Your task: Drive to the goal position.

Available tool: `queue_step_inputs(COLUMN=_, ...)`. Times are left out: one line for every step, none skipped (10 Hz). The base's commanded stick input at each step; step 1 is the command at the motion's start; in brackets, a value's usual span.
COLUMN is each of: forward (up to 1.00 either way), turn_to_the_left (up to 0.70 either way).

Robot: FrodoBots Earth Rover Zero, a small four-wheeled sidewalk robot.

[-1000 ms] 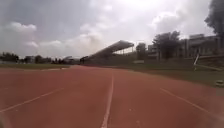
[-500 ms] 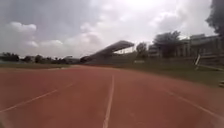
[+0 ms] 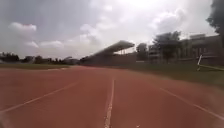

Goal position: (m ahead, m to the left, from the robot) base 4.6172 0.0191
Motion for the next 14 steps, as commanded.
queue_step_inputs(forward=0.45, turn_to_the_left=0.00)
queue_step_inputs(forward=0.45, turn_to_the_left=0.00)
queue_step_inputs(forward=0.45, turn_to_the_left=0.00)
queue_step_inputs(forward=0.45, turn_to_the_left=0.00)
queue_step_inputs(forward=0.45, turn_to_the_left=0.00)
queue_step_inputs(forward=0.45, turn_to_the_left=0.00)
queue_step_inputs(forward=0.45, turn_to_the_left=0.00)
queue_step_inputs(forward=0.45, turn_to_the_left=0.00)
queue_step_inputs(forward=0.45, turn_to_the_left=0.00)
queue_step_inputs(forward=0.45, turn_to_the_left=0.00)
queue_step_inputs(forward=0.45, turn_to_the_left=0.00)
queue_step_inputs(forward=0.45, turn_to_the_left=0.00)
queue_step_inputs(forward=0.45, turn_to_the_left=0.00)
queue_step_inputs(forward=0.45, turn_to_the_left=0.00)
